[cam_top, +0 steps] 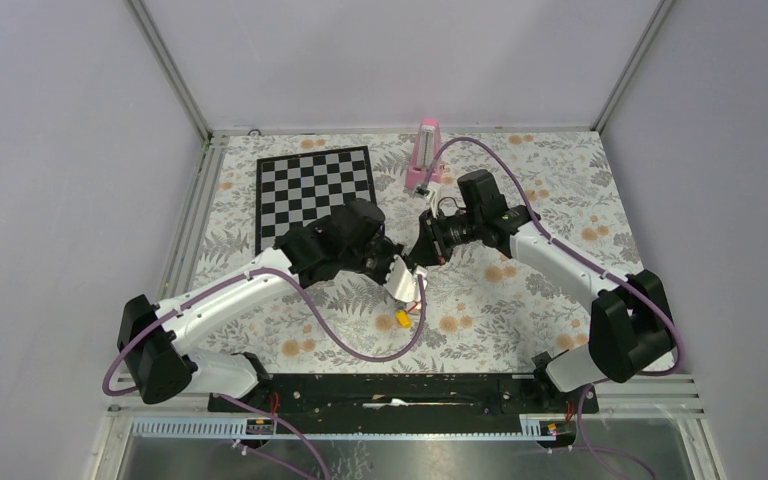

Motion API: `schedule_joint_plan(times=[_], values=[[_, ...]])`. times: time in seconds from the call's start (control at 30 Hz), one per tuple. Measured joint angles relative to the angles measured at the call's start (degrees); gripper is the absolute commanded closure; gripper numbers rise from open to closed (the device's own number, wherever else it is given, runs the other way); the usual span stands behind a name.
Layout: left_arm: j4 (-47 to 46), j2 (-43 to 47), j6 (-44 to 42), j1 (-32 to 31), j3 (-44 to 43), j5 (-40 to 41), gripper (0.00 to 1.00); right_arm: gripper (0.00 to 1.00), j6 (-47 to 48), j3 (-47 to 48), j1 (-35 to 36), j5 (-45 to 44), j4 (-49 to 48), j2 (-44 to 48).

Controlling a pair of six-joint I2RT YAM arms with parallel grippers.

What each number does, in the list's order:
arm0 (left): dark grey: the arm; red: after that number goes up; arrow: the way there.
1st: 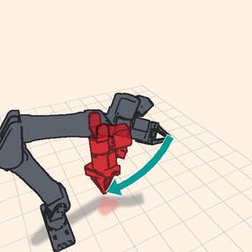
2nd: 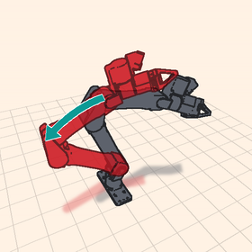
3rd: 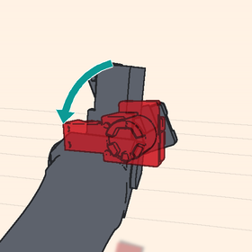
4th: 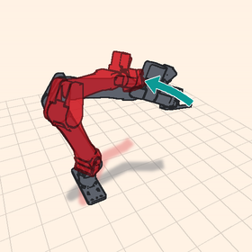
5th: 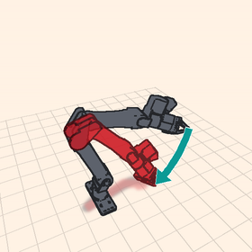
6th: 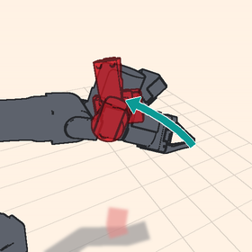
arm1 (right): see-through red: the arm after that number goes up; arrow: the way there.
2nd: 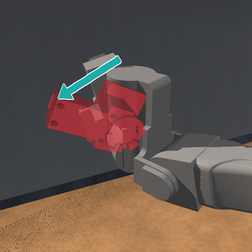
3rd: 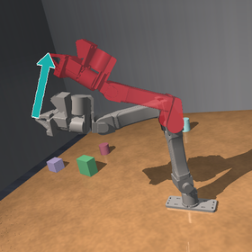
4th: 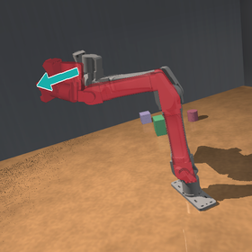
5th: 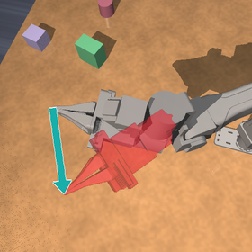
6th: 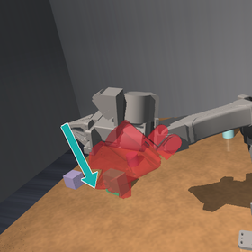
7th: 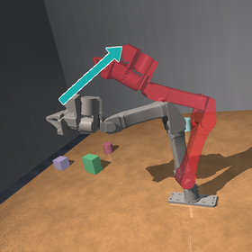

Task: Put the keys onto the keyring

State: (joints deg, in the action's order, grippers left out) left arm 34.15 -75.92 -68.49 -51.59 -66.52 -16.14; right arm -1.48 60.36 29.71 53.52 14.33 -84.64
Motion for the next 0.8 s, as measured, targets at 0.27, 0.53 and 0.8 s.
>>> schedule_joint_plan(times=[0.27, 0.53, 0.8], values=[[0.1, 0.0, -1.9, -0.7, 0.0, 1.9, 1.00, 1.00, -0.5, 0.6, 0.0, 0.0, 0.0, -0.8], [0.5, 0.2, -3.7, -1.3, 0.3, 4.1, 1.00, 1.00, -0.6, 0.8, 0.0, 0.0, 0.0, -1.0], [1.4, 0.5, -4.6, -1.4, 0.3, 5.2, 1.00, 1.00, -1.0, 1.5, 0.0, -0.1, 0.2, -1.8]])
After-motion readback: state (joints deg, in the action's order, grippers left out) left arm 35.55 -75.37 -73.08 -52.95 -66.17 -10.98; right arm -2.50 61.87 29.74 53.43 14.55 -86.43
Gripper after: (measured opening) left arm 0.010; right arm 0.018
